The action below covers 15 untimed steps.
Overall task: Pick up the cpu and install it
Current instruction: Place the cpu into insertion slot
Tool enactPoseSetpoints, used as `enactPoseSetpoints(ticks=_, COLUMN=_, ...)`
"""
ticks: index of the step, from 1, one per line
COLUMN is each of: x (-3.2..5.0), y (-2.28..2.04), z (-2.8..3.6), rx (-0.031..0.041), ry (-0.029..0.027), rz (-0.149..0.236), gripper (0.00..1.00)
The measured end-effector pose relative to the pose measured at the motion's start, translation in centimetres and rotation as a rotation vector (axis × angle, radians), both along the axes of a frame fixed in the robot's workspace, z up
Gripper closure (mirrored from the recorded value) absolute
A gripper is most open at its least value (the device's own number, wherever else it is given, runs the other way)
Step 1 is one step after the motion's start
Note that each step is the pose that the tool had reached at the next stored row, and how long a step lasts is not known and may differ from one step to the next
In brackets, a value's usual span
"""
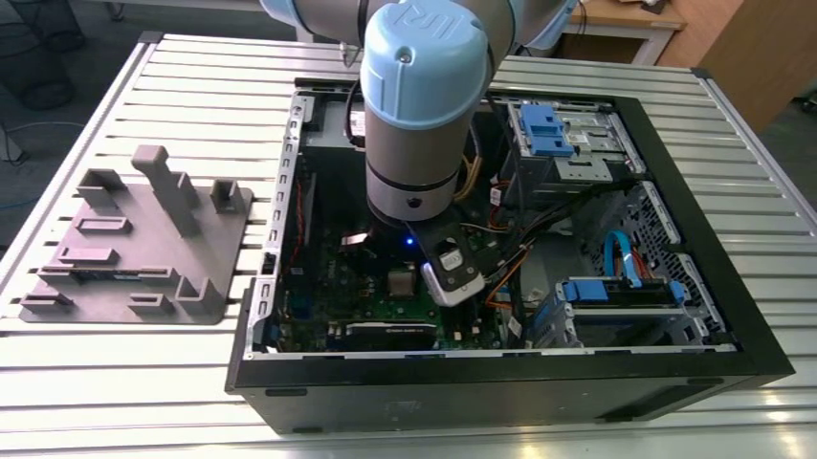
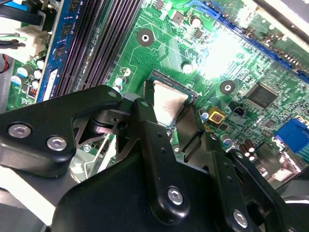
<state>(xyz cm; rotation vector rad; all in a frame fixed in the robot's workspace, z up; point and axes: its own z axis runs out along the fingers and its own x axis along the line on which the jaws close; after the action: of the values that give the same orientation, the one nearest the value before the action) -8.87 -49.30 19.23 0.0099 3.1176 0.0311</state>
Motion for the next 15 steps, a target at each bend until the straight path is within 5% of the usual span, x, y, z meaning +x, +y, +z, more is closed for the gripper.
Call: enactPoseSetpoints(ticks=15, x=0.0, y=0.0, z=-0.02, rx=0.0001, ry=0.0, rz=0.0, gripper=0.62)
